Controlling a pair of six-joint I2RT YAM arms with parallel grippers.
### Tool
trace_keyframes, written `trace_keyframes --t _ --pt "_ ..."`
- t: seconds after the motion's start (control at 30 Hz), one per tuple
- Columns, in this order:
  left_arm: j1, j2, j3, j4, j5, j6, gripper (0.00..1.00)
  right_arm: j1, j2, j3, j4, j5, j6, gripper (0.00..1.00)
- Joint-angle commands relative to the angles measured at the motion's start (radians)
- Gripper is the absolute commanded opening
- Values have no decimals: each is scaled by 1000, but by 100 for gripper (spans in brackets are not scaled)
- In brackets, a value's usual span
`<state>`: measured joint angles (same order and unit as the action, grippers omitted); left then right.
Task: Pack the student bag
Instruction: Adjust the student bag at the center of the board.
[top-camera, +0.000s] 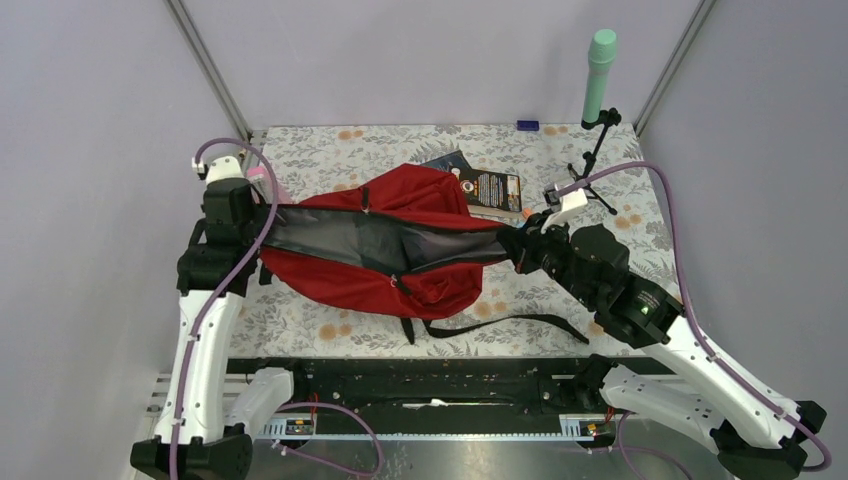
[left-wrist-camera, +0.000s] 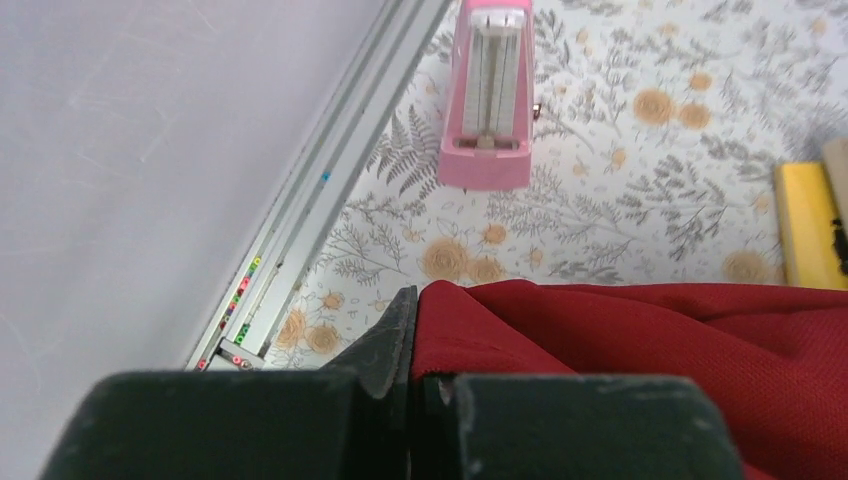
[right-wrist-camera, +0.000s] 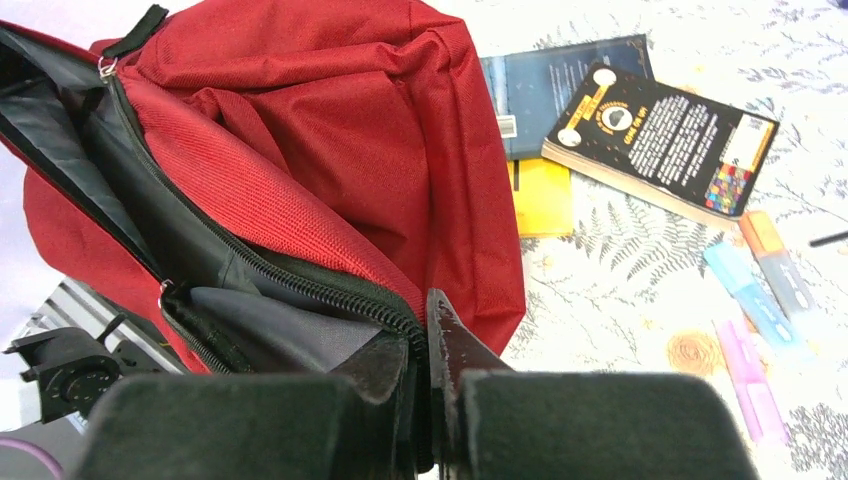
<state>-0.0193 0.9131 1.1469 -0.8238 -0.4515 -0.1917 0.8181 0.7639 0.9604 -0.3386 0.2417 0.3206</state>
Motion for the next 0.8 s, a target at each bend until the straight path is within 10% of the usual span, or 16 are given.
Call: trace_keyframes --t 0.0,0.33,0.77 --pt "90 -53 118 55 -319 14 0 -36 -34 68 6 161 -106 0" --pt "91 -111 177 -137 35 -48 2 -31 256 118 223 -330 68 0" --pt "91 -240 -58 21 126 -103 5 -25 891 370 360 -411 124 18"
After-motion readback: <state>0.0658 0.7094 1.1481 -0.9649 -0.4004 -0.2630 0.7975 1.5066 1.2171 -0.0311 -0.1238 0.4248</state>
